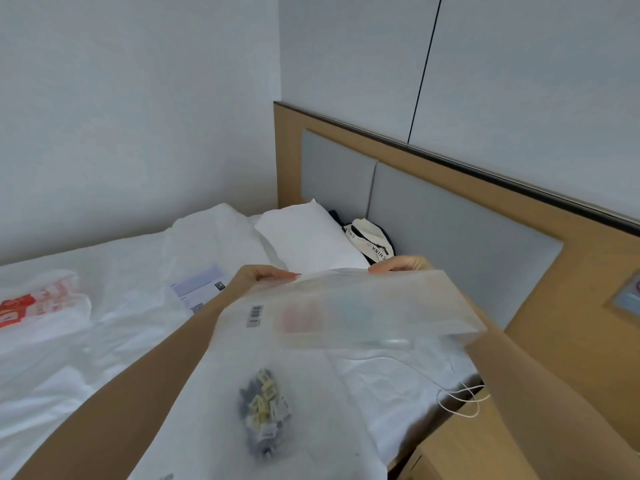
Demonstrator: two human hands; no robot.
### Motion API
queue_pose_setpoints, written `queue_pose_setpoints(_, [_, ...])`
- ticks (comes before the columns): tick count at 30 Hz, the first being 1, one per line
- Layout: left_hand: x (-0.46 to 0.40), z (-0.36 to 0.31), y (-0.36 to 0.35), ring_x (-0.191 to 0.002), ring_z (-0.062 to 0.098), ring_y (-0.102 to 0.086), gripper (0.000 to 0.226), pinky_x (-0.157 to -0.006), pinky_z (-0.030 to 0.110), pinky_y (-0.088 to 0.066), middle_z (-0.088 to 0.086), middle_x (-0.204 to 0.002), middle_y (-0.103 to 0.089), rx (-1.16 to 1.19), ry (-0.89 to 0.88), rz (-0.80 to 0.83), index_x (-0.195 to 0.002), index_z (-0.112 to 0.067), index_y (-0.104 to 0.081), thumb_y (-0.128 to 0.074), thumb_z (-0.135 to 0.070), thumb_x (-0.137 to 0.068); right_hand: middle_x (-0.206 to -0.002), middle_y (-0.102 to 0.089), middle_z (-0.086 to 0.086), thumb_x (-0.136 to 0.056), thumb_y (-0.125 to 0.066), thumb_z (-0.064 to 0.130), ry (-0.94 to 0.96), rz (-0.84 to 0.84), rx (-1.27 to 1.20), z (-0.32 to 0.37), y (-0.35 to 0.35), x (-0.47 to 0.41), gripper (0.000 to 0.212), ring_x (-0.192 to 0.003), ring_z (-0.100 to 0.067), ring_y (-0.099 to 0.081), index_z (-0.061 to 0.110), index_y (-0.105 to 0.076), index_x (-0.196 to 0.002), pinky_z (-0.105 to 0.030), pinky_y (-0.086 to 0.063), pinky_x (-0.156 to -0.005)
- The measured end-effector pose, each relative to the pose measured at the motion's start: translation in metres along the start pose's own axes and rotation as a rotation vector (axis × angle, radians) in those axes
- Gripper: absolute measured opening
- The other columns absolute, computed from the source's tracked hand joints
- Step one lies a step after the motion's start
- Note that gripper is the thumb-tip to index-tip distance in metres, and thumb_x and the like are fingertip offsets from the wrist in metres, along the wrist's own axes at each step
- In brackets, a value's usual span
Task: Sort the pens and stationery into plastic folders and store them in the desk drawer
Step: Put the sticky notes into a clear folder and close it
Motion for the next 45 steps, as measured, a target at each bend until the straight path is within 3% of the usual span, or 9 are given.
queue_pose_setpoints(4, [0.003,-0.01,-0.008,-0.071,0.024,-0.069,0.019,-0.056,0.021,-0.053,0.015,-0.091,-0.072,-0.031,-0.087,-0.1,-0.097,-0.002,-0.073,-0.059,-0.004,-0.085,-0.09,-0.068,-0.015,-0.054,-0.08,0.009,-0.156,0.02,-0.158,0.006,0.001,-0.002,0.03,-0.077,-0.026,-0.067,0.004,-0.075,-0.084,-0.03,-0.055,-0.072])
queue_pose_setpoints(7, [0.002,-0.007,-0.009,-0.072,0.026,-0.068,0.028,-0.063,0.026,-0.055,0.019,-0.097,-0.07,-0.058,-0.129,-0.064,-0.107,0.004,-0.069,-0.057,-0.005,-0.083,-0.102,-0.066,-0.022,-0.072,-0.072,0.007,-0.194,-0.007,-0.106,0.005,0.005,-0.001,0.03,-0.093,-0.035,-0.063,-0.005,-0.069,-0.099,-0.044,-0.048,-0.092])
queue_pose_setpoints(14, [0.003,-0.012,-0.013,-0.066,0.015,-0.069,0.022,-0.056,0.018,-0.051,0.008,-0.086,-0.074,-0.147,-0.227,-0.078,-0.104,0.004,-0.069,-0.054,0.002,-0.088,-0.11,-0.066,-0.025,-0.059,-0.081,0.014,-0.081,-0.006,-0.047,0.003,0.013,0.0,0.042,-0.093,-0.035,-0.067,0.001,-0.073,-0.098,-0.033,-0.054,-0.074])
queue_pose_setpoints(19, [0.004,-0.01,-0.003,-0.074,0.015,-0.071,0.026,-0.061,0.021,-0.054,0.002,-0.084,-0.075,-0.257,-0.292,-0.025,-0.092,-0.005,-0.075,-0.055,0.011,-0.086,-0.096,-0.07,-0.022,-0.069,-0.068,-0.001,-0.149,0.029,-0.163,0.011,0.009,0.004,0.024,-0.077,-0.029,-0.071,-0.004,-0.072,-0.093,-0.027,-0.055,-0.062])
queue_pose_setpoints(23, [0.004,-0.01,0.002,-0.076,0.012,-0.07,0.051,-0.067,0.024,-0.057,-0.002,-0.084,-0.074,-0.355,-0.335,0.007,-0.077,-0.026,-0.079,-0.051,0.015,-0.087,-0.101,-0.066,-0.02,-0.075,-0.068,-0.002,-0.15,0.041,-0.167,0.011,0.009,0.004,0.027,-0.081,-0.026,-0.066,-0.012,-0.064,-0.1,-0.028,-0.054,-0.068])
queue_pose_setpoints(29, [0.004,-0.011,0.006,-0.075,0.014,-0.07,0.052,-0.065,0.023,-0.056,0.002,-0.083,-0.074,-0.321,-0.334,0.056,-0.076,-0.02,-0.079,-0.047,0.02,-0.086,-0.115,-0.063,-0.028,-0.055,-0.089,0.021,0.006,0.059,-0.011,0.004,0.019,0.0,0.035,-0.103,-0.041,-0.062,0.003,-0.075,-0.082,-0.049,-0.046,-0.095])
queue_pose_setpoints(32, [0.005,-0.011,0.008,-0.075,0.016,-0.069,0.055,-0.065,0.025,-0.056,0.003,-0.083,-0.074,-0.338,-0.336,0.055,-0.074,-0.02,-0.079,-0.045,0.022,-0.086,-0.1,-0.072,-0.017,-0.072,-0.071,-0.002,0.006,0.073,0.026,0.007,0.025,0.002,0.012,-0.089,-0.032,-0.07,0.008,-0.077,-0.076,-0.039,-0.054,-0.08])
queue_pose_setpoints(35, [0.007,-0.014,0.008,-0.075,0.014,-0.069,0.057,-0.066,0.027,-0.053,0.0,-0.083,-0.074,-0.395,-0.337,0.057,-0.069,-0.021,-0.078,-0.044,0.021,-0.088,-0.077,-0.074,-0.008,-0.083,-0.049,-0.02,0.004,0.136,0.077,0.01,0.03,0.006,0.045,-0.067,-0.017,-0.071,0.013,-0.077,-0.068,-0.024,-0.055,-0.06])
queue_pose_setpoints(45, [0.011,-0.026,-0.012,-0.08,0.007,-0.069,0.033,-0.065,0.019,-0.054,-0.004,-0.088,-0.074,-0.672,-0.402,0.129,-0.078,-0.011,-0.073,-0.051,0.009,-0.091,-0.112,-0.069,-0.013,-0.082,-0.06,-0.008,0.054,0.249,0.274,0.022,0.045,0.015,0.023,-0.104,-0.024,-0.066,0.008,-0.077,-0.086,-0.025,-0.052,-0.084])
Point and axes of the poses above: each hand's wrist, its own x-axis away from the middle knuckle, its own y-axis out of the back of the hand, z = x × y, the point moved 2 cm from there along -x, towards the middle knuckle
